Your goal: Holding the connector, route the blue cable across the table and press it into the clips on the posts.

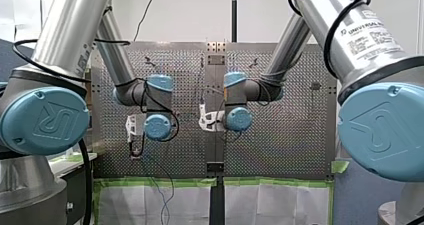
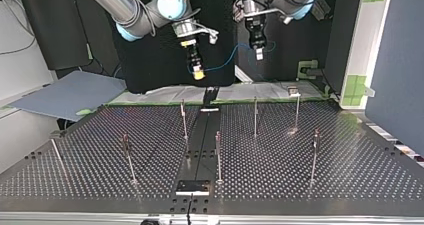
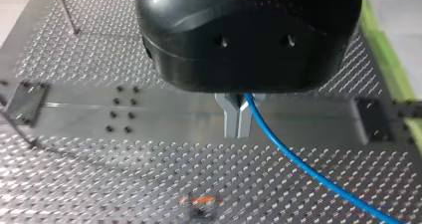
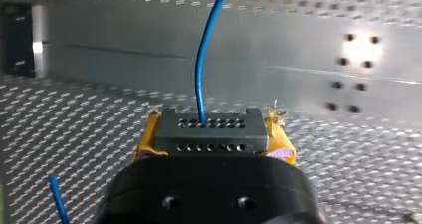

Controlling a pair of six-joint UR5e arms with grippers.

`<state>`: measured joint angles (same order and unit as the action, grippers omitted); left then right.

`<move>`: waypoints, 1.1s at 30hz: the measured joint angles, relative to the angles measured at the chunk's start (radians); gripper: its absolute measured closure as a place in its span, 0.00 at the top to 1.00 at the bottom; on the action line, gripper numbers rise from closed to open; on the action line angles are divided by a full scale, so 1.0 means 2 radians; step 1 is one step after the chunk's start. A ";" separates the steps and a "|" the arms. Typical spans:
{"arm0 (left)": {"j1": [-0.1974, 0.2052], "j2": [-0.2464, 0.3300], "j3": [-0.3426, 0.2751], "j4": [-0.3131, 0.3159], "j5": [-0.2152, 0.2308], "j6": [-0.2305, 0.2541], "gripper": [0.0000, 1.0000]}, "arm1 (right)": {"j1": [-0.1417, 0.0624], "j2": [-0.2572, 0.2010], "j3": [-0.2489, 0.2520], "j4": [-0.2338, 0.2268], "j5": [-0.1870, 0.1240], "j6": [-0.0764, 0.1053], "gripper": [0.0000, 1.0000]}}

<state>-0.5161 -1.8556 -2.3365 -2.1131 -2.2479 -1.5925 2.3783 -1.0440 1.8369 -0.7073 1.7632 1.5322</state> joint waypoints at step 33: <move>0.040 0.138 0.066 -0.138 -0.039 -0.017 0.00 | -0.001 -0.085 -0.057 0.076 -0.064 0.022 0.00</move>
<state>-0.4370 -1.5791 -2.2045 -2.3899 -2.3256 -1.6272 2.3761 -1.2134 1.7228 -0.5563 1.6344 1.5753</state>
